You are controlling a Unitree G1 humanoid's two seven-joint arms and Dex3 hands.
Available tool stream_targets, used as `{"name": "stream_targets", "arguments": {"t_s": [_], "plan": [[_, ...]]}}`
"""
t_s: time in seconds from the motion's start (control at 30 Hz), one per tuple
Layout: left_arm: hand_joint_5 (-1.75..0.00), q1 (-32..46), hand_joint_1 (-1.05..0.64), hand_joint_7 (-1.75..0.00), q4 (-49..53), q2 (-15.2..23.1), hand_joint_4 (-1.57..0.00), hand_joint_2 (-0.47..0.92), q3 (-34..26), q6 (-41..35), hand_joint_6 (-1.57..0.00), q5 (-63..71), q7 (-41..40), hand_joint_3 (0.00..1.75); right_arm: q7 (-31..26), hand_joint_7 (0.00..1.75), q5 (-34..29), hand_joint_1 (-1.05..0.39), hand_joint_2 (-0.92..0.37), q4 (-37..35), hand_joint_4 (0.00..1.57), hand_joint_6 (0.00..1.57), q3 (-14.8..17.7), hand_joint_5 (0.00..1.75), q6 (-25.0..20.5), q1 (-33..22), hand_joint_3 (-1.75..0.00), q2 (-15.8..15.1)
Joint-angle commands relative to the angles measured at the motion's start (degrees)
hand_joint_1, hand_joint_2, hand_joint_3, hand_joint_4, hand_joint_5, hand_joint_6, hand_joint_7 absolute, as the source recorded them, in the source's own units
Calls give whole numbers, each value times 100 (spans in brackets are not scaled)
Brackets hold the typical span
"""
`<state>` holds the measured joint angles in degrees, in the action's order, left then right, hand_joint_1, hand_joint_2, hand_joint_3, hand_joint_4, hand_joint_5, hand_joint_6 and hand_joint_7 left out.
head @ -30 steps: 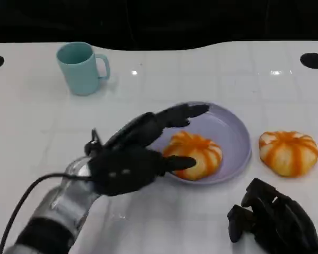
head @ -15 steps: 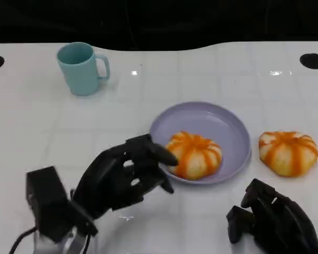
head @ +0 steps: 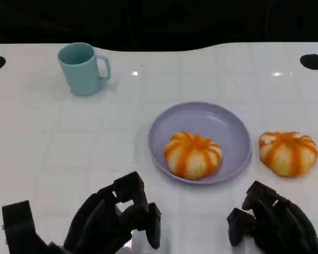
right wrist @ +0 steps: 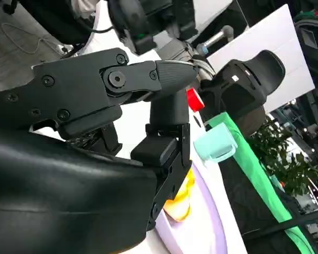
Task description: Grasp the bread from the table and place it into the plate.
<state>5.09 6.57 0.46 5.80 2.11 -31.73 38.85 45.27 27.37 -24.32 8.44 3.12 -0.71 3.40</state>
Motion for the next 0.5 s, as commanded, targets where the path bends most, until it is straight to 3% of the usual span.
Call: {"name": "stream_targets", "arguments": {"t_s": [0.03, 0.5], "plan": [[-175, 64, -73, -175, -9, 2, -95, 92, -125, -109, -72, -70, 179, 30, 90, 138, 34, -55, -92, -42, 78, 69, 54, 166, 58, -31, -25, -135], [-175, 1, -73, -175, 91, -51, -93, 92, -398, -297, -70, -74, 382, 23, 0, 141, 60, -54, -92, -211, 77, 68, 95, 166, 53, 124, -23, -105]]}}
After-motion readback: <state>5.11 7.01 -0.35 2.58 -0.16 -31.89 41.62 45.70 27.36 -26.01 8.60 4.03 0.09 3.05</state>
